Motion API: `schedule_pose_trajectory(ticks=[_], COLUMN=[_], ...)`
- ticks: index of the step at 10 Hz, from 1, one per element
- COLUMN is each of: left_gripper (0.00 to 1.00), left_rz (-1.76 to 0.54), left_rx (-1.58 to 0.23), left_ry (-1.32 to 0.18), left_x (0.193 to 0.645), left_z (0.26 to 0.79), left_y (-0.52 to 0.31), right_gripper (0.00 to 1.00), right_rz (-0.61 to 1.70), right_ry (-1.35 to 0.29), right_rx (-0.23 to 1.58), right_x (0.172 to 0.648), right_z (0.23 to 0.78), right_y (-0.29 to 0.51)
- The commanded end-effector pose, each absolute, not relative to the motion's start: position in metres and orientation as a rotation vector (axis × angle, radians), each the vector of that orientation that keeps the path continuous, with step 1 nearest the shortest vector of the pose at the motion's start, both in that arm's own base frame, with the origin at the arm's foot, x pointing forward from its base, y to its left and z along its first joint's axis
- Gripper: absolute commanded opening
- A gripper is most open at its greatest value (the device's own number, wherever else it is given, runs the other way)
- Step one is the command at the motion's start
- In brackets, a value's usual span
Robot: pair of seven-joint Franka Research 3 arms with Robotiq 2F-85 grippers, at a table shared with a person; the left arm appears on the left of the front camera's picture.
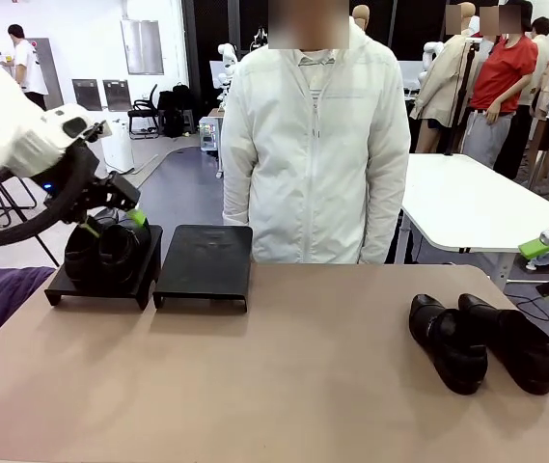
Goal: Organize the shoes by placing them on the stand.
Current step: Place the Shoe from the middle of the table onto the Shoes Stand.
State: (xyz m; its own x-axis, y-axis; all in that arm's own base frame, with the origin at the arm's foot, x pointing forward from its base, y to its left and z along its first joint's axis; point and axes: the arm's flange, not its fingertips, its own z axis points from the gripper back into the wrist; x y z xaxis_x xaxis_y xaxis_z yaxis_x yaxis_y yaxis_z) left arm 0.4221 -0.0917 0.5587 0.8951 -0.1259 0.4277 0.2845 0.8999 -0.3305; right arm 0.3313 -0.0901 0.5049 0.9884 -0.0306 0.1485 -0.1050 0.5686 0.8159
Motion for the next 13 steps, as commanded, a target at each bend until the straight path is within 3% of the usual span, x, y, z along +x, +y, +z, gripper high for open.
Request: schedule_pose_trajectory(ticks=[1,3,4,7,8,9,10,13], left_gripper=[1.00,1.00,1.00,1.00,1.00,1.00,1.00,1.00], left_rz=[-0.447,-0.472,-0.472,-0.238,-0.018,0.056,-0.182,-0.182], left_rx=[-0.445,-0.534,-0.606,-1.068,-1.153,-1.244,-0.995,-0.995], left_ry=[-0.185,-0.049,-0.062,-0.327,-0.372,-0.347,-0.217,-0.217], left_x=[0.374,0.322,0.303,0.278,0.279,0.283,0.276,0.276], left_z=[0.585,0.575,0.553,0.492,0.469,0.447,0.487,0.487], left_y=[-0.027,-0.009,-0.004,0.043,0.059,0.070,0.053,0.053], right_gripper=[1.00,1.00,1.00,1.00,1.00,1.00,1.00,1.00], right_rz=[0.049,0.049,0.049,0.049,0.049,0.049,0.049,0.049], right_ry=[-0.146,-0.146,-0.146,-0.146,-0.146,-0.146,-0.146,-0.146], right_rx=[0.957,0.957,0.957,0.957,0.957,0.957,0.957,0.957], right_x=[0.331,0.331,0.331,0.331,0.331,0.331,0.331,0.331], right_z=[0.507,0.507,0.507,0.507,0.507,0.507,0.507,0.507], right_y=[-0.092,-0.092,-0.092,-0.092,-0.092,-0.092,-0.092,-0.092])
